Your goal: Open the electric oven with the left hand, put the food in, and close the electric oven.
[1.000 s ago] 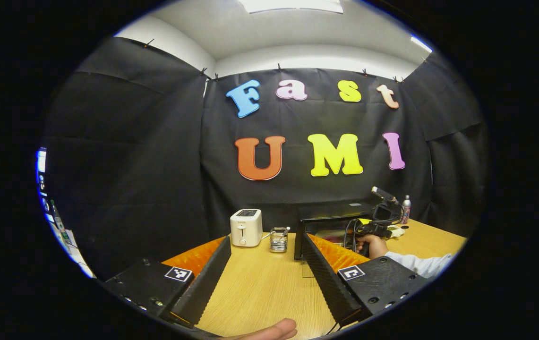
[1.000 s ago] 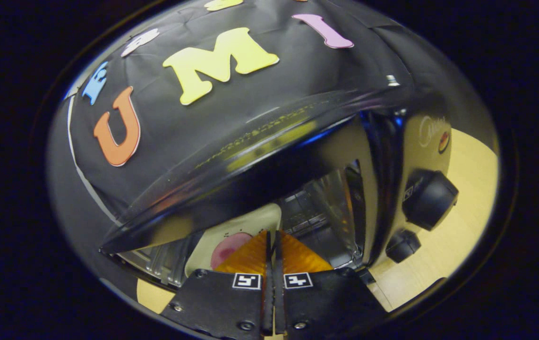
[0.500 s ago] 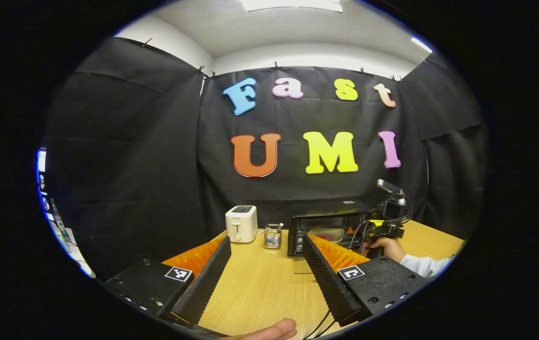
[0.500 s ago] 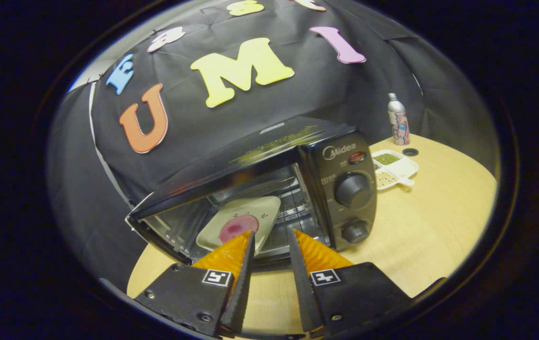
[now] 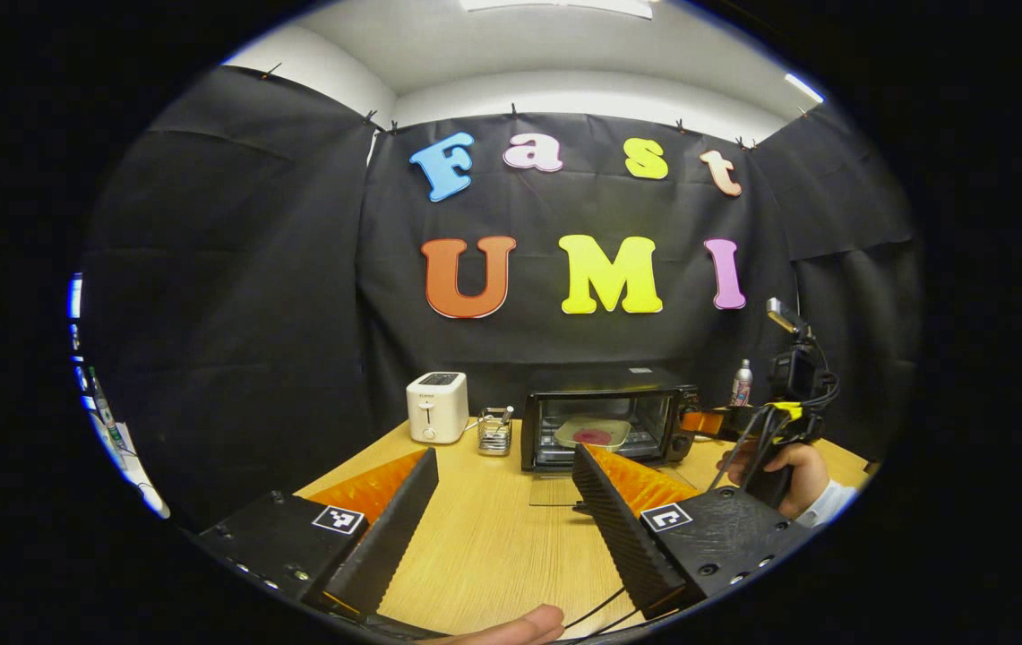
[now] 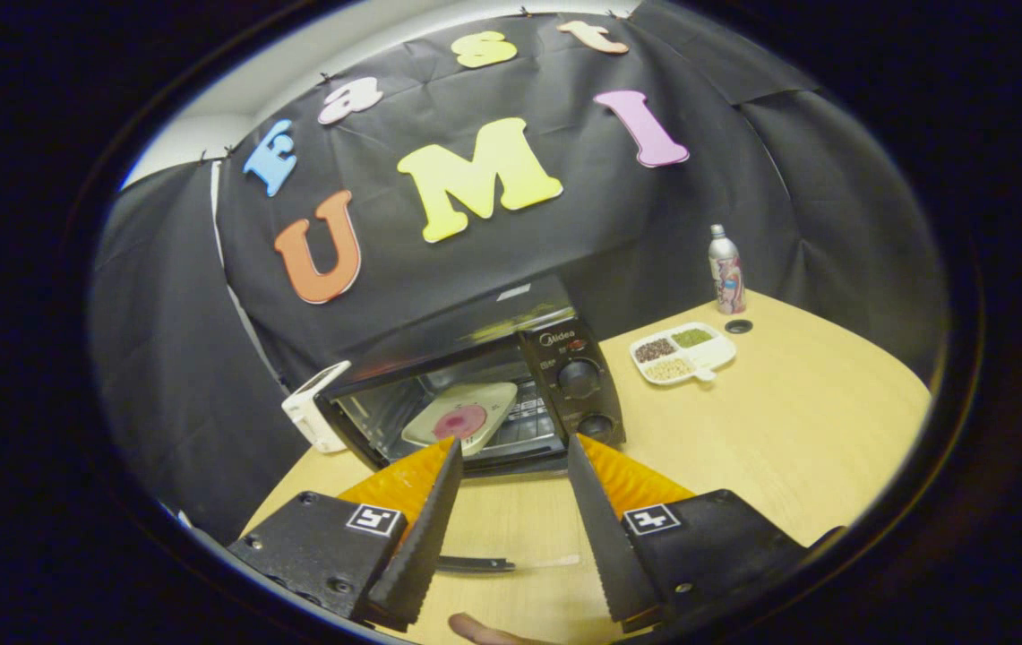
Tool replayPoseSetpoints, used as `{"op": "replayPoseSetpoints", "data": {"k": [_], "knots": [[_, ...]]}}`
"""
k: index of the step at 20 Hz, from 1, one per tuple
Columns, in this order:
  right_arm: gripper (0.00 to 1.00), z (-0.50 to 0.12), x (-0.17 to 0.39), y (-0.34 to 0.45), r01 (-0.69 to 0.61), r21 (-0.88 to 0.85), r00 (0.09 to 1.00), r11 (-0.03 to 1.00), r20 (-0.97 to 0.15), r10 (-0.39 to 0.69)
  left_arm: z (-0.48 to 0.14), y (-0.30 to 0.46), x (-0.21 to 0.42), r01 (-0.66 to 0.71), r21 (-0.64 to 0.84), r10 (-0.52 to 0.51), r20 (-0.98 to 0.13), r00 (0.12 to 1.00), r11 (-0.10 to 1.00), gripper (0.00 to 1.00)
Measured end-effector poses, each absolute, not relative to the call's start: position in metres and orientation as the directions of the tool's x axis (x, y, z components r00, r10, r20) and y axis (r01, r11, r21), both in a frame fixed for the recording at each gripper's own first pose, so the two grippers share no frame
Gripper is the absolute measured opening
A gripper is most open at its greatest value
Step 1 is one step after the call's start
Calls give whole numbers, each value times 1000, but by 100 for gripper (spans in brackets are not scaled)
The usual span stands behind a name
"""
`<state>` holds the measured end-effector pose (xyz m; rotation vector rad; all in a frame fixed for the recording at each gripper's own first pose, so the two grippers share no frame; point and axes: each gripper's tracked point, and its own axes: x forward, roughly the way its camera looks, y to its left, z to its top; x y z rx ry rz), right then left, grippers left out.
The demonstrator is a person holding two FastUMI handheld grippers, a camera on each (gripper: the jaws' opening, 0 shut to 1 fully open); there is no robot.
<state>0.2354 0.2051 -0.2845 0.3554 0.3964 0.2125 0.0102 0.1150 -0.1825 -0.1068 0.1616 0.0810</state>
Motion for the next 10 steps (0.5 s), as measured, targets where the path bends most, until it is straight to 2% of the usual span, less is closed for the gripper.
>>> {"op": "replayPoseSetpoints", "data": {"k": [3,4,5,6,7,10], "knots": [[78,-268,213,176,-136,354,916,925,-311,253,-192,105,15,-76,-105,55,-191,980,992,96],[90,-265,211,167,-144,341,920,929,-299,253,-196,100,17,-71,-109,47,-203,978,991,96],[98,-258,200,161,-150,329,924,932,-289,250,-200,95,21,-65,-114,40,-214,976,991,96],[100,-250,193,154,-157,316,928,936,-276,249,-205,91,24,-59,-117,32,-224,974,991,96],[94,-243,185,145,-165,300,934,940,-259,247,-210,85,29,-53,-116,24,-236,972,992,96],[95,-215,167,122,-175,255,954,951,-196,228,-226,66,40,-30,-109,-1,-276,961,994,96]]}}
